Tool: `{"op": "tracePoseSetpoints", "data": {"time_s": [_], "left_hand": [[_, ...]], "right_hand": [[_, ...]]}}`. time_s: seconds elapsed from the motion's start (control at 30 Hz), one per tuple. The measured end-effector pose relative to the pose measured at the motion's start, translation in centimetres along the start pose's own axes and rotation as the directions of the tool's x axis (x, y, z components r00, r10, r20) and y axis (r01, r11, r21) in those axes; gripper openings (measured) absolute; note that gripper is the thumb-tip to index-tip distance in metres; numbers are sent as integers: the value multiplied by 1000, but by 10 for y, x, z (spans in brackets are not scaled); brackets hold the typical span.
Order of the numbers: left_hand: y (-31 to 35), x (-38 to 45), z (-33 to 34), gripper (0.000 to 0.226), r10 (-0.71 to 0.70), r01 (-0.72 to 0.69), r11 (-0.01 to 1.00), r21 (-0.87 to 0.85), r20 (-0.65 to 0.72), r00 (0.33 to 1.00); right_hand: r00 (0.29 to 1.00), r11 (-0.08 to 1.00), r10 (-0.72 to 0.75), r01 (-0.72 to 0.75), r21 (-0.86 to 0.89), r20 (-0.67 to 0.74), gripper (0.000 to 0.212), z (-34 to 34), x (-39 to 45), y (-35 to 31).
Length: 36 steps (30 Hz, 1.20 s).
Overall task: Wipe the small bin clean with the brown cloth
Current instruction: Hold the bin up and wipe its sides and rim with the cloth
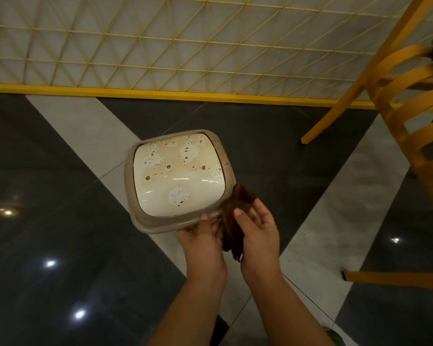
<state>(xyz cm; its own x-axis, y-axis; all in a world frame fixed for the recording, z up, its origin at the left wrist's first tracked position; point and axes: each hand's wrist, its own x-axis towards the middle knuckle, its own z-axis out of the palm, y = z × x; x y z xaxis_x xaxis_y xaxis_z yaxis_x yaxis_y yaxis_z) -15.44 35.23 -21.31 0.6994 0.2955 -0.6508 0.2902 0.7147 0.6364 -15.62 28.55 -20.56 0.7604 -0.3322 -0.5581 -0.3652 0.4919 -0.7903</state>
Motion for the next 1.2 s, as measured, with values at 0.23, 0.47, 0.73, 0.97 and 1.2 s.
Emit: {"op": "tracePoseSetpoints", "data": {"time_s": [0.23, 0.47, 0.73, 0.97, 1.2], "left_hand": [[5, -4, -20, 28, 90, -89, 987, 132, -3, 996], [5, -7, -21, 29, 80, -76, 987, 144, -25, 996], [7, -5, -22, 29, 57, -51, 982, 179, -27, 998], [6, -3, -22, 28, 78, -72, 980, 185, -26, 997], [0, -5, -23, 26, 50, -40, 975, 220, -40, 998]], "right_hand": [[999, 995, 13, -16, -101, -32, 22, 11, 11, 6], [985, 986, -17, -12, -168, -173, 32, 13, 9, 14], [990, 973, -15, -18, -231, -141, 14, 11, 0, 26], [987, 972, -71, 35, -232, -147, 19, 18, 9, 19], [985, 987, -2, -25, -160, -171, 18, 14, -4, 35]]}}
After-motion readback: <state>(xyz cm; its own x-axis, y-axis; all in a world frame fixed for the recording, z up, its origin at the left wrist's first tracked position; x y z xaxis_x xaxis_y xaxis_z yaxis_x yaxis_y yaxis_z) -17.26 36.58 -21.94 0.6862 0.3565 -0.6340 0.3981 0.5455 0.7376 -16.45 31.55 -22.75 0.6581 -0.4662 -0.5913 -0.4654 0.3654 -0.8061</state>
